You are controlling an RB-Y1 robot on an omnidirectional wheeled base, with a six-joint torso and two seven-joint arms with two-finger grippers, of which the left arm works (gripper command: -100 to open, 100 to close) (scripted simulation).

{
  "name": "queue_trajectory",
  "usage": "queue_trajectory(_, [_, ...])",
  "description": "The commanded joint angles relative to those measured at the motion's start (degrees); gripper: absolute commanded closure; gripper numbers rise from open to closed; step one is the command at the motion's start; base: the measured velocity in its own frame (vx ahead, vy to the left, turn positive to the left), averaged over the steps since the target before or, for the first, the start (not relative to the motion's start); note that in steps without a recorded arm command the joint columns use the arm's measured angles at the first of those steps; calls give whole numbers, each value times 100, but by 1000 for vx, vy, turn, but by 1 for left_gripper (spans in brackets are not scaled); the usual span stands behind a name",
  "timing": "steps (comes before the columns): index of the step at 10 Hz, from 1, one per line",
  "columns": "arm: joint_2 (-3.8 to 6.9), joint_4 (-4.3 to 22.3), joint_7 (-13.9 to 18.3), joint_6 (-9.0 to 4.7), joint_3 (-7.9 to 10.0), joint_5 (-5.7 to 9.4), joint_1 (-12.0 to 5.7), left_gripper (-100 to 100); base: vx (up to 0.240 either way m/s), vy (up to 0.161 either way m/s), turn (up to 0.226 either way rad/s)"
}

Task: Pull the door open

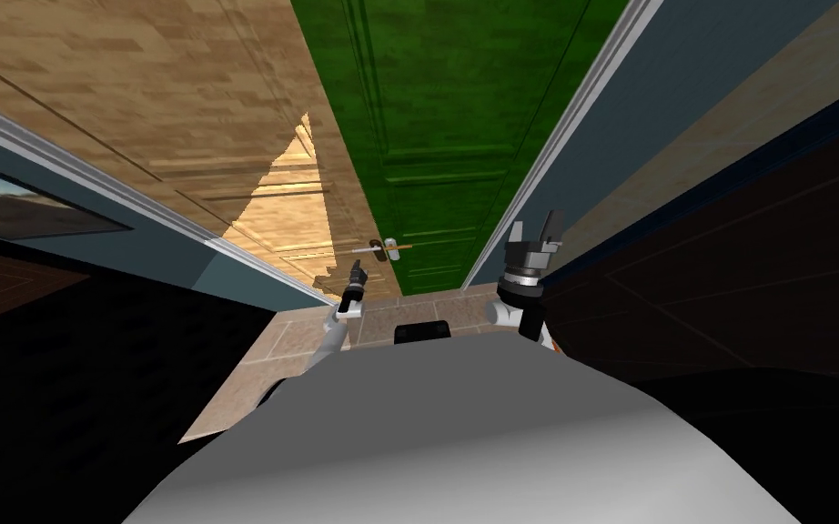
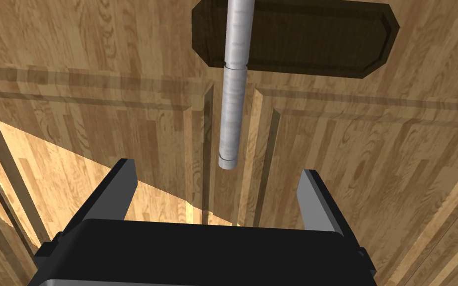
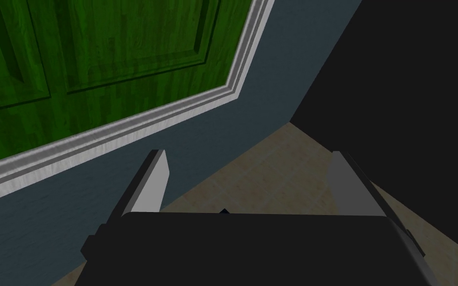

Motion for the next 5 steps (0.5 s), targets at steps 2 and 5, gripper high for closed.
queue_trajectory(2, [229,197,103,-101,183,82,97,-100,84,-25,-89])
queue_trajectory(5, [551,471,262,-260,426,200,221,-100,118,-34,-82])
